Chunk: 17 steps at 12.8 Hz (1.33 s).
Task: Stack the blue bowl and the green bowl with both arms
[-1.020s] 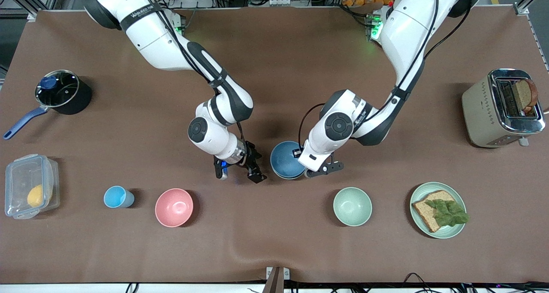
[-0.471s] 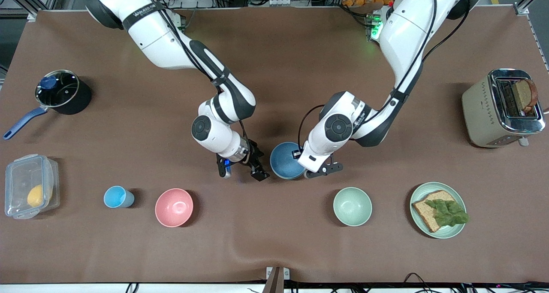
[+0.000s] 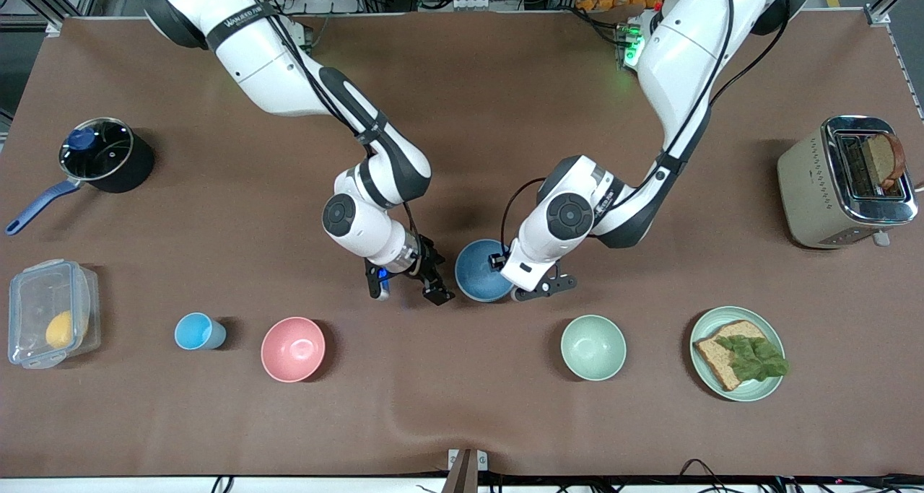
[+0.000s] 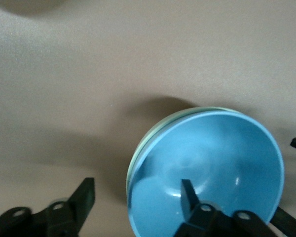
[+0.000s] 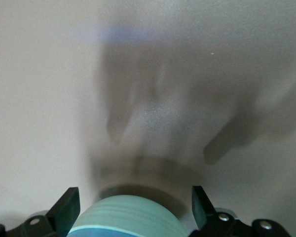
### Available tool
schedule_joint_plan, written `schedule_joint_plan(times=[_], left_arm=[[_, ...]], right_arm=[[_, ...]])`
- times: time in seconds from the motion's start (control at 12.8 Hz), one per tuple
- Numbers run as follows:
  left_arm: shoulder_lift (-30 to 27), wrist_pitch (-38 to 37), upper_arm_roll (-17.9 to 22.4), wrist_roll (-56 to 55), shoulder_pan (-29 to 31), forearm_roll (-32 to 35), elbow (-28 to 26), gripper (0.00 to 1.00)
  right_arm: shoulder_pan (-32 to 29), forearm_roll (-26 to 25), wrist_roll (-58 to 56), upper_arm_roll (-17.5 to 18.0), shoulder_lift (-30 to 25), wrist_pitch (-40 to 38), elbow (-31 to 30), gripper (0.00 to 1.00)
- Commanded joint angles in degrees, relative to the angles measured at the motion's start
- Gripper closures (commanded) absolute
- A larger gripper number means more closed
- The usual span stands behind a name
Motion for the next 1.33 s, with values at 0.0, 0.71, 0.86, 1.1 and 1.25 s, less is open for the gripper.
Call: schedule_joint_plan(times=[0.0,0.71,0.86,1.1,1.25], left_arm=[[-2.30,-0.02,0.23,-0.51,0.64,0.38,0.45,0.00],[-24.87,-23.98,0.23,17.29,15.56,3.28,0.18,0.00],[-29.53,-29.61,-0.20,21.96,20.66,2.67,0.27,0.00],[-33.85,-34.02,-0.12,23.22,21.82,2.58,0.62,0.00],[-37.01,-34.38,1.72,25.31,19.99,2.14,-0.08,0.00]], right_arm=[[0.74,-1.04,0.61,-0.02,0.64,0.50,0.81,0.00],[-3.64,-3.76,-3.15,-0.19,-2.07,-7.46,0.81,0.00],[-7.06,-3.76,-9.46,-0.19,-4.88,-15.28,0.81,0.00],[-11.19,-7.34,-22.36,-1.68,-11.63,-27.40,-0.24,0.00],[-16.81,-8.51,-32.65,-1.95,-15.95,-35.42,0.28,0.00]])
